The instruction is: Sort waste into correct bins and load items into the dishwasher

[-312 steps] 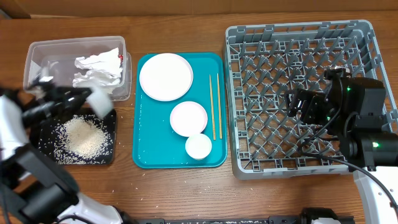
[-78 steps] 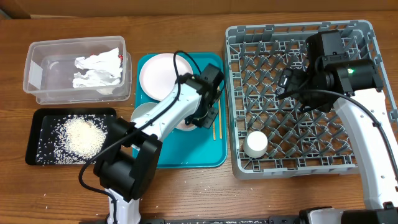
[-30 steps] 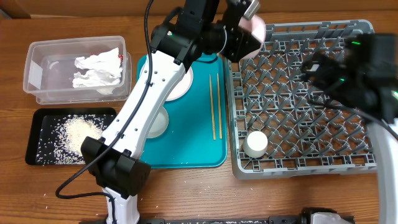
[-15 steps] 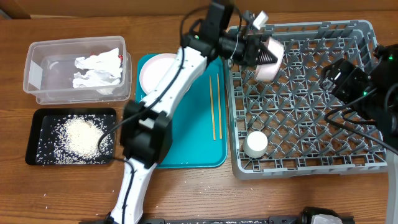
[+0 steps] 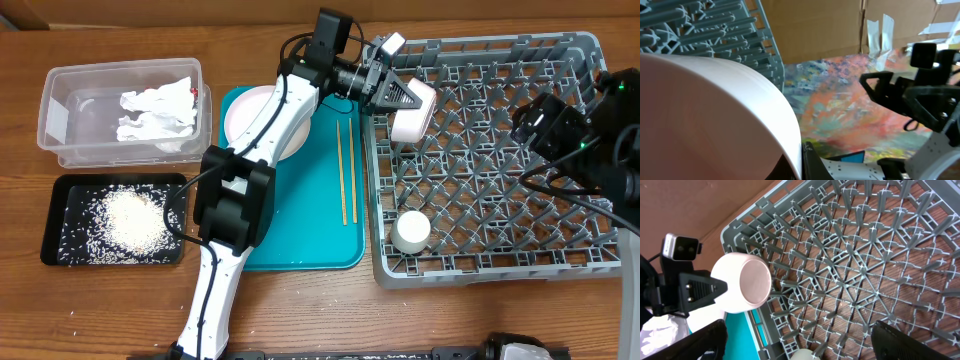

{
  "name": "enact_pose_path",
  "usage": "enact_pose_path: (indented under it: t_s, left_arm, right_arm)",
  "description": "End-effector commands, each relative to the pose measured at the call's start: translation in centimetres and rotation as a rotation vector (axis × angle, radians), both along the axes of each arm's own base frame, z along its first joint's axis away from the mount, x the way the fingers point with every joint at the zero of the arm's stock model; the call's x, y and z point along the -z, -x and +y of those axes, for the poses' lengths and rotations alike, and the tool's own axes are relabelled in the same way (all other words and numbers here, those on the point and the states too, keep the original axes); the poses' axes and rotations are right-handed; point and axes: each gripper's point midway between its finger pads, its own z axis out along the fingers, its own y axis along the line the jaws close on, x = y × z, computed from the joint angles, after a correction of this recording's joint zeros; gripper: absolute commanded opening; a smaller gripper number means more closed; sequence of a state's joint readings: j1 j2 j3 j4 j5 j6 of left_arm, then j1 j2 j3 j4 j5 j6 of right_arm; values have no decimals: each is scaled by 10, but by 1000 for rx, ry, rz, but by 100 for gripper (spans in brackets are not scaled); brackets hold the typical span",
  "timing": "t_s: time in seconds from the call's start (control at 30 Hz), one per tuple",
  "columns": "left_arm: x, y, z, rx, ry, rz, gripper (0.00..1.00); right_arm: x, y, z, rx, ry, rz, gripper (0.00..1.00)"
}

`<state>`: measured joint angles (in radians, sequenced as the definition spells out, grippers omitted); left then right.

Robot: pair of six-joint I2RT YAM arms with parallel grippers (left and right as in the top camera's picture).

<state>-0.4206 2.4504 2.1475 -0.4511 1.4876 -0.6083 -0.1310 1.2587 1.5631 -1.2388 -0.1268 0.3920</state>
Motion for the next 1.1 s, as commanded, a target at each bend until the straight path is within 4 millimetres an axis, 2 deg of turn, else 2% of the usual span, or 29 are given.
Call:
enact_pose_path:
  t_s: [0.0, 0.27, 0.47, 0.77, 1.07]
  left_arm:
    - [-11, 6, 3, 43, 34, 30, 4]
    - [-13, 9, 4, 55, 3, 139, 4]
    - [-12, 8, 3, 45, -5, 138, 4]
    - [-4, 18, -14, 48, -44, 151, 4]
    - [-1, 17, -16, 36, -57, 148, 4]
  right_arm:
    - [-5, -1, 0, -6, 2, -15, 93]
    - [-4, 0, 0, -6, 1, -10, 93]
    - [-4, 0, 0, -6, 1, -8, 93]
    - [-4, 0, 0, -6, 2, -8, 93]
    - [-4, 0, 0, -6, 2, -8, 93]
